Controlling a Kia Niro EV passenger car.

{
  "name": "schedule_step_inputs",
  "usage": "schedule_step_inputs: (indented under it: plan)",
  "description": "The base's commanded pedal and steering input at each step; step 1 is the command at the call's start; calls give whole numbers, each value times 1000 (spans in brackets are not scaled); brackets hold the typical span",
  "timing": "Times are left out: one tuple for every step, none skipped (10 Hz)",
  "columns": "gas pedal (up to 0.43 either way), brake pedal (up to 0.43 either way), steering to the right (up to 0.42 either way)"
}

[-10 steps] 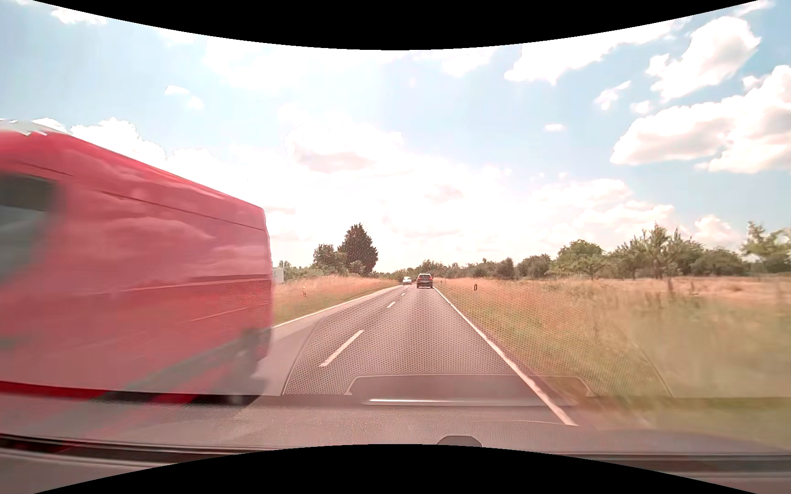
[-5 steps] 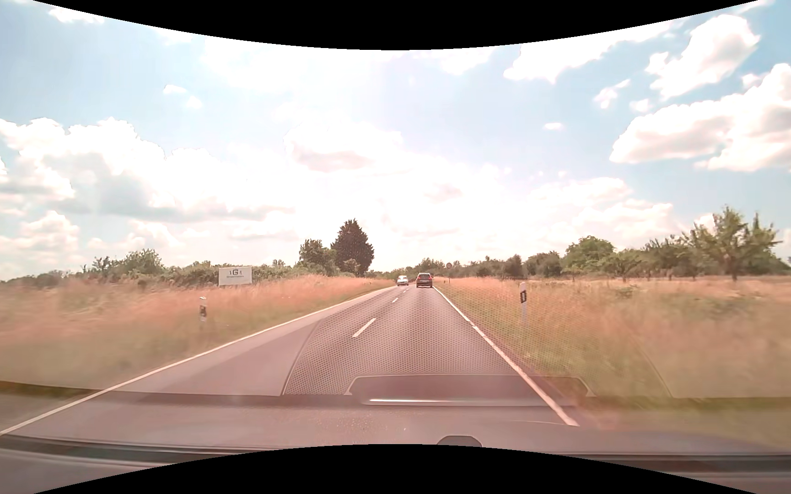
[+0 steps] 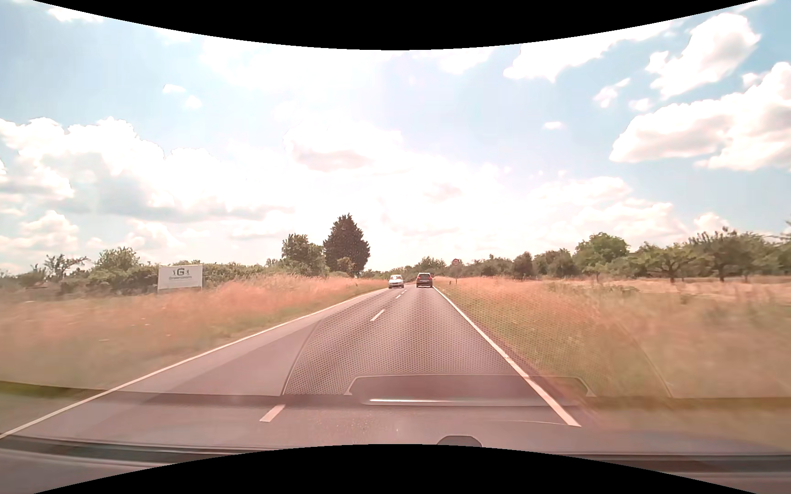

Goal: Follow the waypoints while adhering to traffic rules and regulations

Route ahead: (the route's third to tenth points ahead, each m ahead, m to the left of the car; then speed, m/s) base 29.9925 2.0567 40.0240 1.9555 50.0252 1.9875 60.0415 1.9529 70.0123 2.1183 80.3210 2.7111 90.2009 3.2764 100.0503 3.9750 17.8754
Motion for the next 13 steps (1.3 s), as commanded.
schedule_step_inputs:
  plan:
    - [130,0,-3]
    - [130,0,-4]
    - [130,0,-3]
    - [130,0,-3]
    - [130,0,-3]
    - [130,0,-3]
    - [130,0,-4]
    - [118,0,-3]
    - [118,0,-3]
    - [98,0,-3]
    - [67,0,-3]
    - [28,0,-3]
    - [0,0,-3]
